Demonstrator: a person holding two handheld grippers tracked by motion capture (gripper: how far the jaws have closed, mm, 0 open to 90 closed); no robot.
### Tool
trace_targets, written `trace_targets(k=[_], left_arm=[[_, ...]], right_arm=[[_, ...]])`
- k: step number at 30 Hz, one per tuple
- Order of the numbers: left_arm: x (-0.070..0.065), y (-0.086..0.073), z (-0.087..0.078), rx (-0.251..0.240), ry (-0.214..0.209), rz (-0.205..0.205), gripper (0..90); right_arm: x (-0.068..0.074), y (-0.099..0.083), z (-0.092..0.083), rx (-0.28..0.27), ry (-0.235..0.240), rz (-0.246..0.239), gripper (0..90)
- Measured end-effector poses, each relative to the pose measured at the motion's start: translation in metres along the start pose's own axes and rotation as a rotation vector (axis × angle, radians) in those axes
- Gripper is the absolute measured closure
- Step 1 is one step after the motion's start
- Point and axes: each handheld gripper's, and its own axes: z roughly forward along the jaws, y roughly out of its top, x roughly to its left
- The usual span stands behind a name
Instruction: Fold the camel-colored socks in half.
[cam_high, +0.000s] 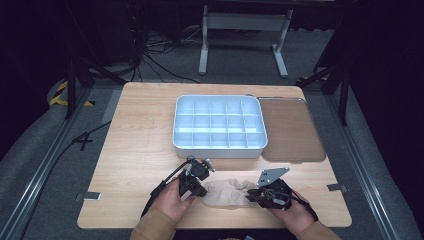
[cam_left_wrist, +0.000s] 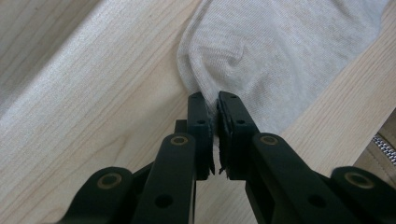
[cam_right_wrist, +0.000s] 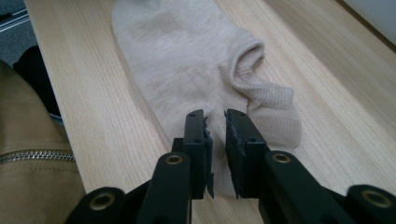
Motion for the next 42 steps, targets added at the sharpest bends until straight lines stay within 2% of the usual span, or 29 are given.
trace_targets(k=[3,6,8,12,15,19,21,24,27,34,36,38,42], left_arm=[[-0.002,0.001,-0.003,-0.012,-0.021,-0.001,84.3],[-0.004,0.001,-0.006,-0.014,-0.018,0.005,84.3],[-0.005,0.001,-0.008,-0.018,-0.02,0.006,84.3],[-0.005,0.001,-0.01,-0.026,-0.028,0.003,84.3],[-0.005,0.001,-0.012,-0.024,-0.031,0.003,84.3],[-0.004,0.0,-0.016,-0.043,-0.048,-0.001,84.3],[-0.003,0.0,-0.02,-0.047,-0.064,-0.011,84.3],[-0.002,-0.001,-0.024,-0.06,-0.082,-0.003,84.3],[-0.002,0.0,-0.027,-0.071,-0.099,-0.01,84.3],[-0.005,0.001,-0.03,-0.068,-0.109,0.003,84.2],[-0.006,0.0,-0.031,-0.062,-0.108,-0.006,84.1],[-0.005,0.0,-0.032,-0.059,-0.109,-0.004,84.1],[-0.004,0.001,-0.033,-0.056,-0.107,-0.006,84.1]], right_arm=[[0.001,0.002,0.001,-0.025,0.001,0.006,82.3],[0.004,0.008,0.003,-0.046,0.02,0.001,83.5],[0.009,0.013,0.007,-0.053,0.035,-0.021,84.9],[0.021,0.021,0.019,-0.039,0.065,-0.056,85.0],[0.024,0.022,0.022,-0.034,0.07,-0.06,85.1],[0.023,0.022,0.031,0.003,0.067,-0.058,86.1],[0.022,0.021,0.034,-0.001,0.077,-0.053,86.7],[0.022,0.02,0.035,-0.005,0.079,-0.067,88.1],[0.022,0.02,0.035,-0.008,0.078,-0.074,88.6],[0.023,0.021,0.034,-0.006,0.077,-0.079,88.6],[0.023,0.02,0.028,-0.025,0.062,-0.088,88.7],[0.021,0.019,0.022,-0.045,0.063,-0.074,88.7],[0.006,0.008,0.007,-0.053,0.018,-0.011,88.7]])
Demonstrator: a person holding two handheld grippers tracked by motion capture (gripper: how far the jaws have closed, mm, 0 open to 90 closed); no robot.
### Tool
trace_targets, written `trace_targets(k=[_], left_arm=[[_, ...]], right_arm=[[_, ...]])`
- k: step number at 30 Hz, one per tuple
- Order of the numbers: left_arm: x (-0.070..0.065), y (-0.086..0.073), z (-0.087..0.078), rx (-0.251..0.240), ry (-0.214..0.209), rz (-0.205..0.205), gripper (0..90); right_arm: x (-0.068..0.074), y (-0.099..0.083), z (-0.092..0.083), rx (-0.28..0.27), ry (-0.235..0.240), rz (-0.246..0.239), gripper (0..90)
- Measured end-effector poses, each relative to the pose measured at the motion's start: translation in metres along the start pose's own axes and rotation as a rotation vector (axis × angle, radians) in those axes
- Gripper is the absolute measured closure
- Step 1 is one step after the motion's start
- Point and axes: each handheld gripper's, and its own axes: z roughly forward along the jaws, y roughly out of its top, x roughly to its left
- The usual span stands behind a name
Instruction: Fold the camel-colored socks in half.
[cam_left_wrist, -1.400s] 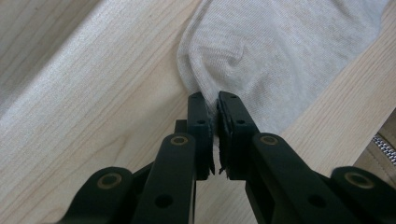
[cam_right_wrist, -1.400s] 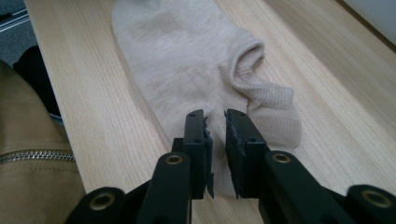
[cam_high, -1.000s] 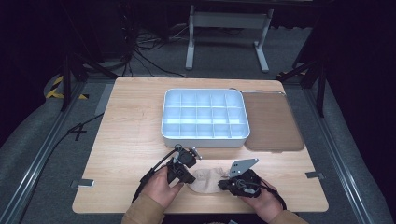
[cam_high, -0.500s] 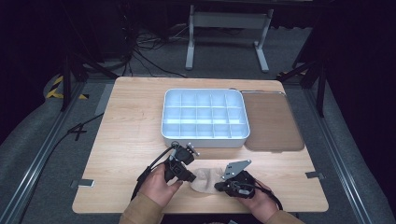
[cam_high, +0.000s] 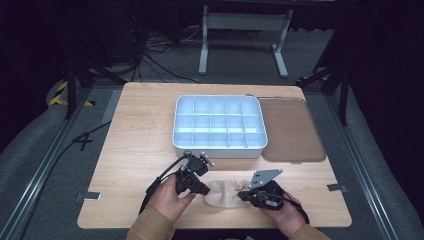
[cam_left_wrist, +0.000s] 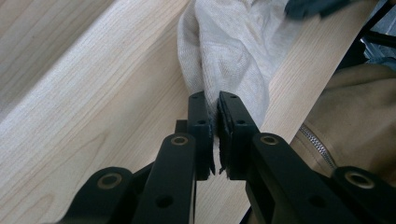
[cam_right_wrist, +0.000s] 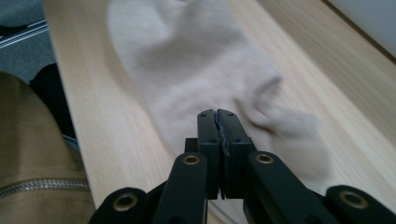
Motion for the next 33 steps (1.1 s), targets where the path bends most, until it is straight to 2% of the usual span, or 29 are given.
trace_targets(k=[4,6,9,14,16,21,27,29,33], left_arm=[[0.0,0.003,-0.001,0.004,-0.002,0.006,84.3],[-0.002,0.004,-0.003,-0.005,-0.003,0.009,84.4],[-0.005,0.006,-0.007,-0.005,-0.006,0.017,84.4],[-0.006,0.009,-0.009,-0.004,-0.013,0.023,84.4],[-0.009,0.012,-0.01,-0.021,-0.028,0.032,84.4],[-0.018,0.023,-0.011,-0.025,-0.035,0.066,84.3],[-0.029,0.038,-0.006,-0.023,-0.055,0.101,84.2],[-0.031,0.042,-0.003,-0.019,-0.057,0.111,84.2],[-0.036,0.052,0.002,-0.017,-0.068,0.13,84.2]], right_arm=[[-0.011,-0.01,-0.012,-0.006,-0.028,0.047,88.8],[-0.014,-0.013,-0.012,0.021,-0.032,0.069,88.8],[-0.014,-0.017,-0.007,0.064,-0.048,0.082,88.8],[-0.014,-0.018,-0.005,0.06,-0.047,0.082,88.9],[-0.015,-0.018,-0.004,0.059,-0.044,0.082,89.1],[-0.015,-0.019,-0.002,0.038,-0.012,0.089,89.2],[-0.016,-0.018,0.003,0.012,0.039,0.07,89.2],[-0.017,-0.017,0.005,0.006,0.052,0.076,89.3],[-0.014,-0.016,0.007,0.003,0.046,0.061,89.3]])
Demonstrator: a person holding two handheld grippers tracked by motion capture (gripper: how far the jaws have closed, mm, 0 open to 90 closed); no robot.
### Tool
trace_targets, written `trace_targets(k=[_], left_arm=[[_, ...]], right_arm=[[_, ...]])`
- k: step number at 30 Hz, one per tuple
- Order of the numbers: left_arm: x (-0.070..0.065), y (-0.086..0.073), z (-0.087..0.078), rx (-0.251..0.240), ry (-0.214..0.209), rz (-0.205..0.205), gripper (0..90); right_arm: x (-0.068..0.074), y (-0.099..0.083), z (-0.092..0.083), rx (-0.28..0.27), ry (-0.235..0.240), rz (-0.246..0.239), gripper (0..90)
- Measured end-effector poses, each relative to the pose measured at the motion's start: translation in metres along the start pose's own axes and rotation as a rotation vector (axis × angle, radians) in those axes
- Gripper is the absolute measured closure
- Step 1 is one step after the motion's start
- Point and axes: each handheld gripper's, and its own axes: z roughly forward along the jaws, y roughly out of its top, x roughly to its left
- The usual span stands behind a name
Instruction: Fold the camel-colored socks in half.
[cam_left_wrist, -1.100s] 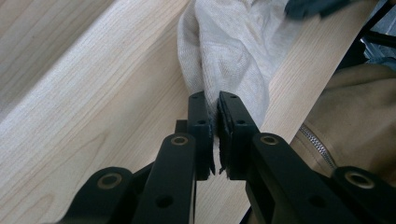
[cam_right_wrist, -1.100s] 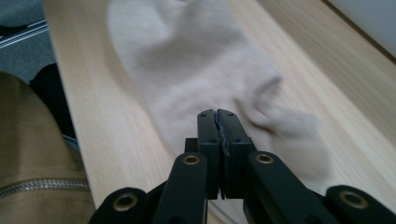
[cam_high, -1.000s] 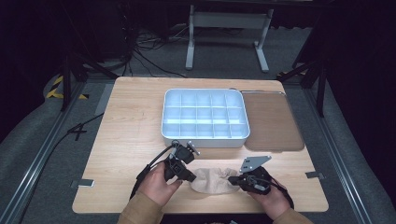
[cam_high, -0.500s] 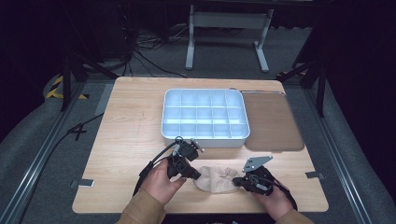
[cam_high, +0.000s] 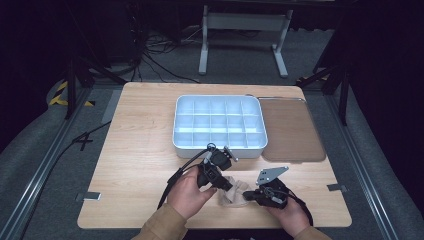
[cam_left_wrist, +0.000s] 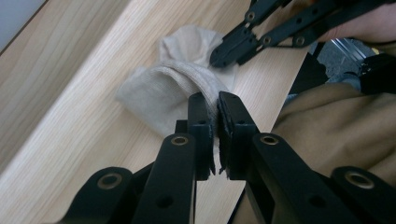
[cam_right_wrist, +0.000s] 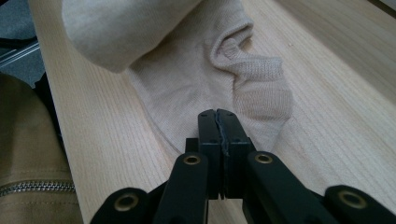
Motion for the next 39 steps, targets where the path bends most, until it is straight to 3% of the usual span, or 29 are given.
trace_targets(k=[18,27,33,35,39], left_arm=[[-0.003,0.022,0.025,0.018,-0.014,0.018,84.1],[0.001,0.023,0.04,0.034,-0.019,0.011,84.1],[0.001,0.024,0.043,0.012,-0.012,0.015,83.8],[0.002,0.023,0.043,0.009,-0.005,0.015,82.7],[0.003,0.02,0.038,-0.018,-0.024,0.006,74.0]], right_arm=[[0.001,0.0,0.0,-0.002,-0.002,0.004,89.2],[0.0,-0.001,0.0,-0.007,-0.001,0.003,89.2],[0.0,-0.001,0.0,-0.006,0.0,0.007,88.8],[0.0,-0.001,-0.001,-0.007,0.001,0.014,83.4],[0.002,-0.001,-0.006,-0.005,-0.003,0.015,79.9]])
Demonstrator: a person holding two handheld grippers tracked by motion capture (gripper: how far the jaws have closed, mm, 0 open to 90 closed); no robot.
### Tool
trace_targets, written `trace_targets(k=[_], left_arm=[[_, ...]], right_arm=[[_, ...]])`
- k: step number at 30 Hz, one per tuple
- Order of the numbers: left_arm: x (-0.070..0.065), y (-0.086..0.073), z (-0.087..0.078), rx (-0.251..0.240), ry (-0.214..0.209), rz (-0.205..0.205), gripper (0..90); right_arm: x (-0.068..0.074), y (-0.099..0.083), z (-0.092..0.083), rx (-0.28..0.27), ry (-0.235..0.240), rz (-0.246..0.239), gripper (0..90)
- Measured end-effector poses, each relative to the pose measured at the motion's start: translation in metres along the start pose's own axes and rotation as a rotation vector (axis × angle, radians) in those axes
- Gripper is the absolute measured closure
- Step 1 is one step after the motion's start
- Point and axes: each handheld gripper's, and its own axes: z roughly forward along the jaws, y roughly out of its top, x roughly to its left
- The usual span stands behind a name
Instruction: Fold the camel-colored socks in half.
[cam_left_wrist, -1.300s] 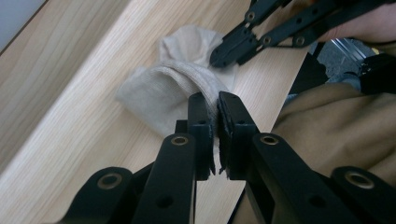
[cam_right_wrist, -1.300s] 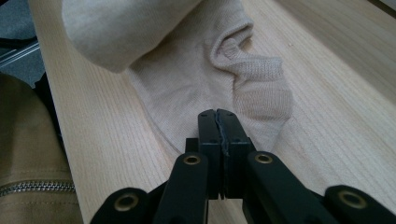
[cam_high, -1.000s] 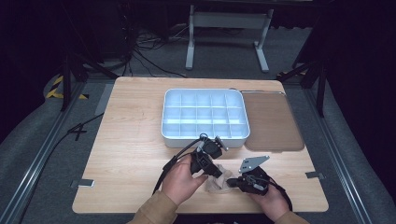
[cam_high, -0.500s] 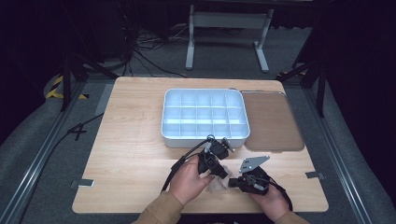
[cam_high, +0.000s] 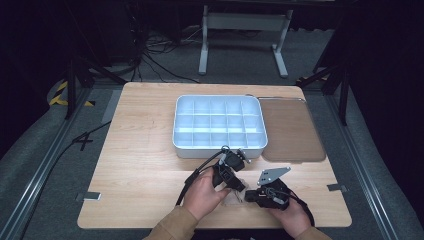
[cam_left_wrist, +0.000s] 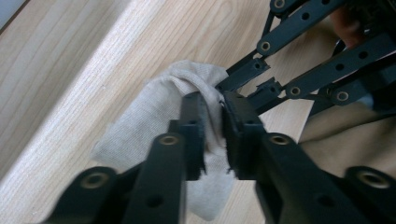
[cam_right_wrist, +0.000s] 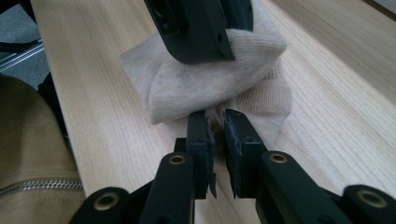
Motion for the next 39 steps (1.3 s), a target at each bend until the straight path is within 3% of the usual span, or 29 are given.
trace_targets(k=[9,12,21,24,30,39], left_arm=[[0.0,-0.013,-0.025,-0.078,0.005,-0.001,68.3],[0.002,-0.018,-0.034,-0.092,0.016,-0.006,68.6],[0.008,-0.038,-0.047,-0.09,0.058,-0.033,74.5],[0.009,-0.043,-0.047,-0.086,0.068,-0.038,76.6],[0.007,-0.047,-0.037,-0.056,0.035,-0.021,81.3],[0.001,-0.039,-0.017,-0.011,0.005,0.023,83.6]], right_arm=[[0.007,0.001,-0.027,-0.056,-0.033,-0.007,79.6],[0.011,0.008,-0.04,-0.104,-0.041,-0.021,80.7],[0.018,0.031,-0.034,-0.121,-0.012,-0.068,83.0],[0.019,0.039,-0.026,-0.113,0.0,-0.082,83.0],[0.015,0.038,-0.013,-0.071,0.001,-0.075,83.0],[0.008,0.029,-0.015,-0.047,-0.023,-0.049,83.0]])
